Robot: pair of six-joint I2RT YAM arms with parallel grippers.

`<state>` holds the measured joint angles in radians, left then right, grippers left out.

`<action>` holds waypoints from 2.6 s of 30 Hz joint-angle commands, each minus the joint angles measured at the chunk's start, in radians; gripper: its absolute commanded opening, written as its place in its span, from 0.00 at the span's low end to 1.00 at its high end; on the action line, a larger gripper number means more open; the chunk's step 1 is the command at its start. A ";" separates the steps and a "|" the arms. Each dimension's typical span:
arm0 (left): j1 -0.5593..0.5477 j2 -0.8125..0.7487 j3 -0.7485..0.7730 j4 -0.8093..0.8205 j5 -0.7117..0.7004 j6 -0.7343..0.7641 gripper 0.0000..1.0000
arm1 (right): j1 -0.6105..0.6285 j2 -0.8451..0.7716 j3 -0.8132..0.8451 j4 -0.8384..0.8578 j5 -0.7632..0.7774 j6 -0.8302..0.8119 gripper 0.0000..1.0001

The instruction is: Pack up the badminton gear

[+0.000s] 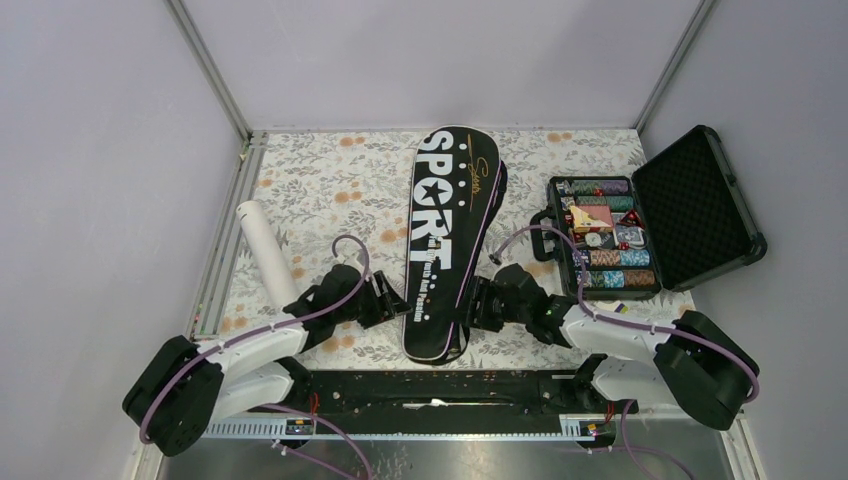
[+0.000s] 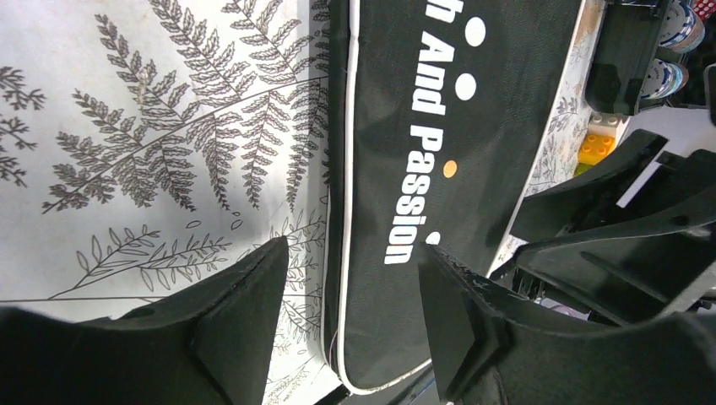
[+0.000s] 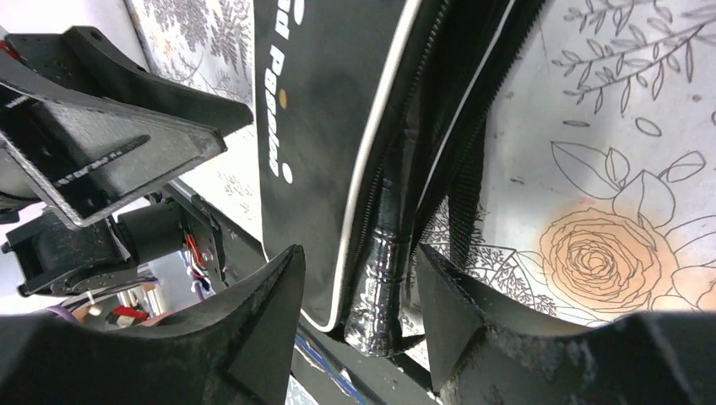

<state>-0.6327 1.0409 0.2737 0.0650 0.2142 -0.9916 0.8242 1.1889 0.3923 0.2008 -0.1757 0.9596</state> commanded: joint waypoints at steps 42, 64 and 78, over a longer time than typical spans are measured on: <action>-0.242 -0.104 0.390 -0.472 -0.313 0.159 0.58 | 0.017 -0.268 0.061 -0.286 0.438 0.029 0.76; -0.219 -0.347 0.454 -0.839 -0.621 0.220 0.99 | -0.317 0.337 0.311 -0.028 0.180 -0.092 0.79; -0.286 -0.359 0.448 -0.692 -0.484 0.309 0.68 | -0.321 0.420 0.295 0.076 0.095 -0.020 0.08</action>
<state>-0.8719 0.6933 0.7101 -0.7361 -0.2909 -0.7025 0.5060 1.6360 0.6975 0.2363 -0.0296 0.9169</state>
